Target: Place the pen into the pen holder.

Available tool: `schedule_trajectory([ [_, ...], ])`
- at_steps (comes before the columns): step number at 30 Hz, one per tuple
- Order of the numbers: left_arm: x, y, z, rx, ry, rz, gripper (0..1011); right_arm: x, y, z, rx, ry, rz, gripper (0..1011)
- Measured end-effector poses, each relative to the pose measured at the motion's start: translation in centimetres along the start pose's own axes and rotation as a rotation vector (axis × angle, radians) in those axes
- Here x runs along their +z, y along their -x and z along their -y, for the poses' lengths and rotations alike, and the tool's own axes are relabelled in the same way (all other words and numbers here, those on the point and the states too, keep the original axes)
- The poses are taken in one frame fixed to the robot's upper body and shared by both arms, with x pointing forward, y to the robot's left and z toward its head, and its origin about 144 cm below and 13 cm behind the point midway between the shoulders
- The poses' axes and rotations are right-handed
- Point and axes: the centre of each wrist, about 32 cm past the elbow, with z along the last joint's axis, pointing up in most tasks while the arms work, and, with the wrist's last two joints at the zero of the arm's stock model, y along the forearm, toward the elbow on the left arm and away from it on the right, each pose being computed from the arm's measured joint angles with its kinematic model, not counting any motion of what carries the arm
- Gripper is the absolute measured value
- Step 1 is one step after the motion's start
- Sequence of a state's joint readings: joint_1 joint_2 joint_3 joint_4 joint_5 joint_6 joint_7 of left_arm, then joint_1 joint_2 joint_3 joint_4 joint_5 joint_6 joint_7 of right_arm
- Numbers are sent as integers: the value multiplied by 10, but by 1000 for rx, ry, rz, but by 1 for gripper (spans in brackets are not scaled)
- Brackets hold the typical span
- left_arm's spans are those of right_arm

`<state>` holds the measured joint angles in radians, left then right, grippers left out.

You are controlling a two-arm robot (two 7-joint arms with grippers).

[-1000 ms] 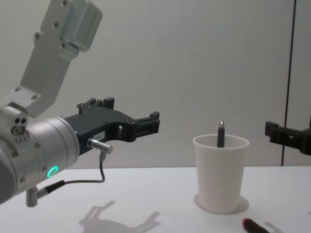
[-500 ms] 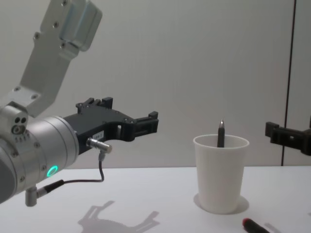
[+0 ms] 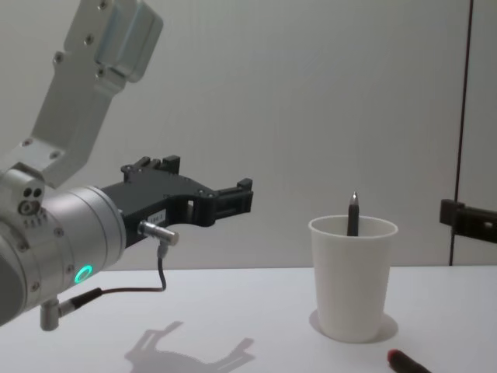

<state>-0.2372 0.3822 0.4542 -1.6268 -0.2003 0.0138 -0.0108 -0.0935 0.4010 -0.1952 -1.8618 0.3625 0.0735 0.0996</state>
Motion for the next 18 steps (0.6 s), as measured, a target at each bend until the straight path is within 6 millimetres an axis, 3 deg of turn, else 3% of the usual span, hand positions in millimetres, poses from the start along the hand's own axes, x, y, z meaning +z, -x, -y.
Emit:
schedule_trajectory([
  [18, 0, 0, 0, 0, -1, 0, 1001, 12, -3, 30, 49, 71, 5, 1002],
])
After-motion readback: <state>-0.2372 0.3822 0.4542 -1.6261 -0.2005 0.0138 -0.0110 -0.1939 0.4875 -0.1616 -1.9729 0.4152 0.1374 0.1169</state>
